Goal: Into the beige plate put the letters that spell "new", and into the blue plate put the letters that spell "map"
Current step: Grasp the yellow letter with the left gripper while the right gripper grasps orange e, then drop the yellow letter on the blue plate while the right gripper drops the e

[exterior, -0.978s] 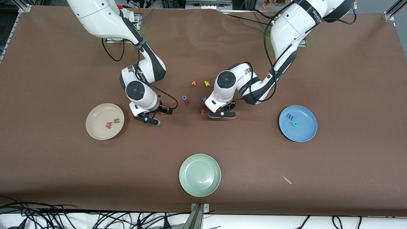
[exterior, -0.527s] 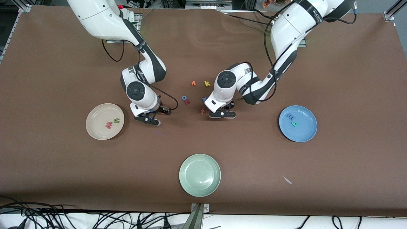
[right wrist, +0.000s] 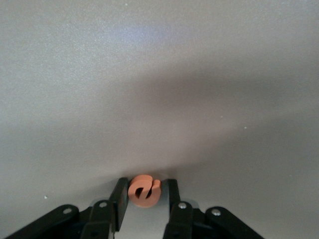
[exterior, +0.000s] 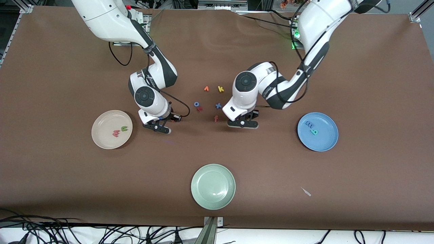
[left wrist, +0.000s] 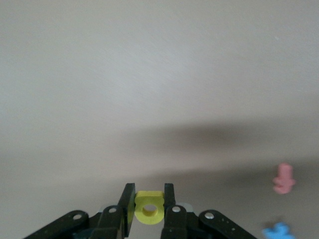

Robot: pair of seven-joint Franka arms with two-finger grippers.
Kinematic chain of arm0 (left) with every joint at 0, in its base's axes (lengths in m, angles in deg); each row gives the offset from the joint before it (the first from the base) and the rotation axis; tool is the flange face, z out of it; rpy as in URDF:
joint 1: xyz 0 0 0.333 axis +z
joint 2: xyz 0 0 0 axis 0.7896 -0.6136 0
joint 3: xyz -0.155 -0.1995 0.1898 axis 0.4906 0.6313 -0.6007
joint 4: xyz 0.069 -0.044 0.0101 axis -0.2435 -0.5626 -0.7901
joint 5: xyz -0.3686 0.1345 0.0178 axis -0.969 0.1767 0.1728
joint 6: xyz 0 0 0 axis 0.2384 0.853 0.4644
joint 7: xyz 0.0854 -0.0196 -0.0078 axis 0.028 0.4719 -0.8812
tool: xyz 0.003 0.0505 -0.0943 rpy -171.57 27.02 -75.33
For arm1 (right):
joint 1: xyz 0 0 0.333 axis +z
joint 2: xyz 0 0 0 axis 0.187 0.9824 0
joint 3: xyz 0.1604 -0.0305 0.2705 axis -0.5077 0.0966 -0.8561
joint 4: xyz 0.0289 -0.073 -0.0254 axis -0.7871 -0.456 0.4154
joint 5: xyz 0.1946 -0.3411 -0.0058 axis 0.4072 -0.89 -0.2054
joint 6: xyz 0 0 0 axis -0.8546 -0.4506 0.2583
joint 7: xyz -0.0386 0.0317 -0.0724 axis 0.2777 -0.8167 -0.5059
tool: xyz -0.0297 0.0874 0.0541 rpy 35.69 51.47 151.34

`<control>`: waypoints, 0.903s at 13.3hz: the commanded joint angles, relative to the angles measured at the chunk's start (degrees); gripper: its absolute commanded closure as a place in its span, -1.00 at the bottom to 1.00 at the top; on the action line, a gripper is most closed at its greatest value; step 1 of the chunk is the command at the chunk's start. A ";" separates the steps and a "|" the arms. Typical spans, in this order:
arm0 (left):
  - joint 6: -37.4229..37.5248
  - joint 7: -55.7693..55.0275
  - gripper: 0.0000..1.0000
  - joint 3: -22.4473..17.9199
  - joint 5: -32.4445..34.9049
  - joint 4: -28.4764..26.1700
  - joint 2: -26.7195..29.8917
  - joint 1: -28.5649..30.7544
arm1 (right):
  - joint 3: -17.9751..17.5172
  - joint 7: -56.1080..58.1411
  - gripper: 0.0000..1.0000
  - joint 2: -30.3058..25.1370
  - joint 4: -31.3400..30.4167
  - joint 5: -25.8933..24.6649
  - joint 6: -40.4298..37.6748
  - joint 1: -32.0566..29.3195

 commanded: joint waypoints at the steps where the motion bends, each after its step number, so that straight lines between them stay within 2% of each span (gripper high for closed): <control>1: 5.80 12.67 0.61 0.17 0.34 -1.31 4.68 4.39 | -0.07 -0.66 0.40 0.14 -0.27 0.21 0.81 0.33; 5: 10.12 27.79 0.61 0.17 0.34 -2.01 7.24 11.33 | -0.15 -0.92 0.52 -0.04 1.48 0.21 0.11 0.24; 8: 11.18 36.50 0.56 0.00 0.52 -2.10 7.51 16.51 | 0.37 1.08 0.52 -0.47 5.60 -0.57 -7.16 -0.54; 10: 10.92 41.26 0.56 0.08 0.52 -3.85 7.33 20.48 | 2.91 9.83 0.52 -1.52 6.94 -0.84 -12.53 -0.64; 12: 11.00 42.42 0.56 -0.18 0.52 -6.31 7.07 21.19 | 5.72 18.55 0.52 -2.84 6.94 -0.84 -15.26 -0.64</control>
